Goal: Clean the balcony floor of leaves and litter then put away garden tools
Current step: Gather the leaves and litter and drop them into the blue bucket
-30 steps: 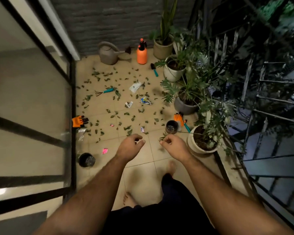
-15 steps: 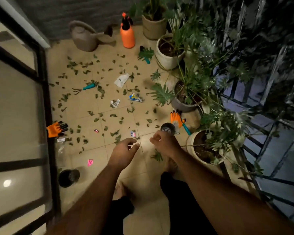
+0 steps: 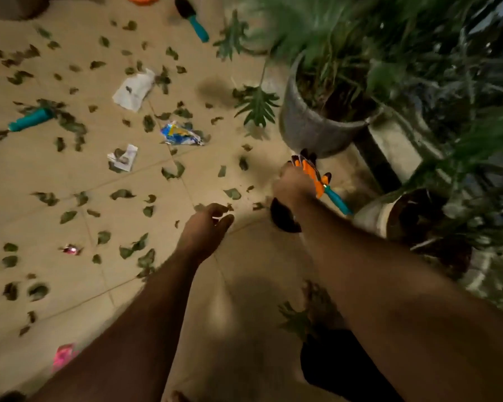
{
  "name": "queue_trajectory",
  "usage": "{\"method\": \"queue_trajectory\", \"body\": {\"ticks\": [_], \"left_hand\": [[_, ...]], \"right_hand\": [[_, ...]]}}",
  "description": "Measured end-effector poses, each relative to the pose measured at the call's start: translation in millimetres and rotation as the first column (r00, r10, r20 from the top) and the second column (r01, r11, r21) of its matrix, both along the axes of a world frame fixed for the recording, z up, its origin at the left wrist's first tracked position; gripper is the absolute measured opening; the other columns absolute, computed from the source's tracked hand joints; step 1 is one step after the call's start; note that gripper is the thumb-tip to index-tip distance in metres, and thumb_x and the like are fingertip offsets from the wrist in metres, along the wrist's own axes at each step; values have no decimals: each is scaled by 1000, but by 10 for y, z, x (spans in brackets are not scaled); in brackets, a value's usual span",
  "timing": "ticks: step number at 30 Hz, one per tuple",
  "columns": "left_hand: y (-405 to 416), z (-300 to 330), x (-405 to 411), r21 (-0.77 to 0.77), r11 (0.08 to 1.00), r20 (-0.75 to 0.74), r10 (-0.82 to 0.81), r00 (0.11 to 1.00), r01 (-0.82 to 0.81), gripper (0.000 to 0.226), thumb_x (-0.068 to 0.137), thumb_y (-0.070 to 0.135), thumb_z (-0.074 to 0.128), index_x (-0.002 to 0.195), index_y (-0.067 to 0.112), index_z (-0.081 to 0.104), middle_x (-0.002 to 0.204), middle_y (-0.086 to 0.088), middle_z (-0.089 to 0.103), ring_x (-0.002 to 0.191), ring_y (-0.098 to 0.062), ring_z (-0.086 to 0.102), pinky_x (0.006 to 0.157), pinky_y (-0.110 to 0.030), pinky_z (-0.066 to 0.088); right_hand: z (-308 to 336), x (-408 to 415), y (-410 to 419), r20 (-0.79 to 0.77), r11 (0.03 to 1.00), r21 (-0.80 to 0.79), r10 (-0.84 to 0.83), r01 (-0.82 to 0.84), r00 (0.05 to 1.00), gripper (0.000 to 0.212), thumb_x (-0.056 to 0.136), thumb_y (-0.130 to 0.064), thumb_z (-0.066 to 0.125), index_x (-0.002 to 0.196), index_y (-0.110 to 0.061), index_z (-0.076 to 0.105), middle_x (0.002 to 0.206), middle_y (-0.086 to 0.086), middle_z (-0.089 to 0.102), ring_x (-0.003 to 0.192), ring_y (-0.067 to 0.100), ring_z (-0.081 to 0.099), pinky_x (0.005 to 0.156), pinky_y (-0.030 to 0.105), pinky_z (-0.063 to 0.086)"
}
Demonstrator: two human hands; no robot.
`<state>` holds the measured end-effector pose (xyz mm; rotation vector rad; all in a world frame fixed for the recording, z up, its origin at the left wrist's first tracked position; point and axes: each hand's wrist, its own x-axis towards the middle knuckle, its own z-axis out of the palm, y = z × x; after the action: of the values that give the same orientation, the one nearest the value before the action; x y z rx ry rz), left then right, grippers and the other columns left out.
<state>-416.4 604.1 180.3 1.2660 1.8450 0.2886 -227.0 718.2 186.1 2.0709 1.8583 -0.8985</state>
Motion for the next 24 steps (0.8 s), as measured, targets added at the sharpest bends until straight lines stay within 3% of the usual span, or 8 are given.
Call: {"method": "queue_trajectory", "body": {"ticks": [3, 5, 8, 12, 15, 18, 21, 24], "left_hand": [[50, -607, 76, 44, 999, 19, -24, 1000, 23, 34, 97, 39, 59, 126, 21, 63, 125, 0, 67, 107, -15, 64, 85, -28, 47], [91, -913, 106, 82, 996, 48, -27, 998, 23, 31, 96, 39, 60, 121, 23, 66, 122, 0, 68, 103, -16, 65, 84, -28, 47], [140, -1217, 178, 114, 993, 120, 0, 993, -14, 28, 95, 36, 60, 116, 20, 67, 113, -1, 70, 100, -18, 65, 88, -33, 51], [255, -1414, 262, 143, 987, 215, 45, 976, -77, 26, 97, 36, 58, 115, 19, 66, 107, 3, 67, 97, -16, 64, 89, -35, 52], [372, -1531, 304, 169, 982, 227, 43, 973, -83, 26, 98, 36, 56, 114, 19, 68, 102, 6, 68, 94, -11, 63, 83, -28, 48], [437, -1573, 394, 205, 976, 226, 25, 974, -72, 26, 98, 34, 56, 112, 16, 69, 102, 5, 68, 94, -12, 62, 81, -25, 43], [435, -1527, 538, 194, 980, 242, -3, 970, -45, 22, 98, 30, 57, 110, 15, 69, 98, 5, 65, 93, -12, 59, 81, -23, 39], [433, -1523, 688, 206, 978, 240, -63, 969, 12, 22, 97, 29, 59, 111, 14, 68, 101, 1, 68, 94, -15, 61, 81, -23, 40]], "right_hand": [[-613, 378, 339, 202, 991, -49, 131, -123, 971, 67, 90, -36, 46, 152, -18, 32, 162, 11, 23, 148, 31, 22, 114, 56, 31], [-687, 480, 379, 236, 958, -141, 277, -250, 931, 80, 90, -38, 51, 158, -14, 16, 166, 10, 6, 153, 28, 6, 121, 51, 19], [-636, 555, 252, 167, 965, -144, 242, -219, 956, 73, 95, -22, 65, 155, -10, 26, 164, 10, 18, 150, 26, 17, 116, 34, 22], [-720, 572, 39, 164, 968, -15, 249, -250, 954, 49, 96, -4, 54, 145, -9, 47, 153, 13, 40, 142, 30, 33, 113, 47, 32], [-828, 651, -128, 55, 990, 14, 140, -141, 989, 34, 92, -4, 57, 125, -4, 64, 129, 16, 59, 115, 31, 55, 93, 40, 48], [-947, 737, -389, -71, 989, -128, 63, -72, 995, 12, 86, -7, 63, 95, -4, 70, 85, 13, 65, 68, 20, 58, 56, 29, 49], [-1041, 754, -627, -128, 936, -342, 46, -88, 991, 16, 86, -10, 68, 101, -10, 71, 88, 9, 65, 73, 20, 60, 49, 24, 49], [-1013, 855, -637, -245, 853, -521, -99, -45, 965, 38, 87, -35, 73, 117, -12, 67, 97, 7, 66, 84, 20, 62, 54, 24, 50]]}}
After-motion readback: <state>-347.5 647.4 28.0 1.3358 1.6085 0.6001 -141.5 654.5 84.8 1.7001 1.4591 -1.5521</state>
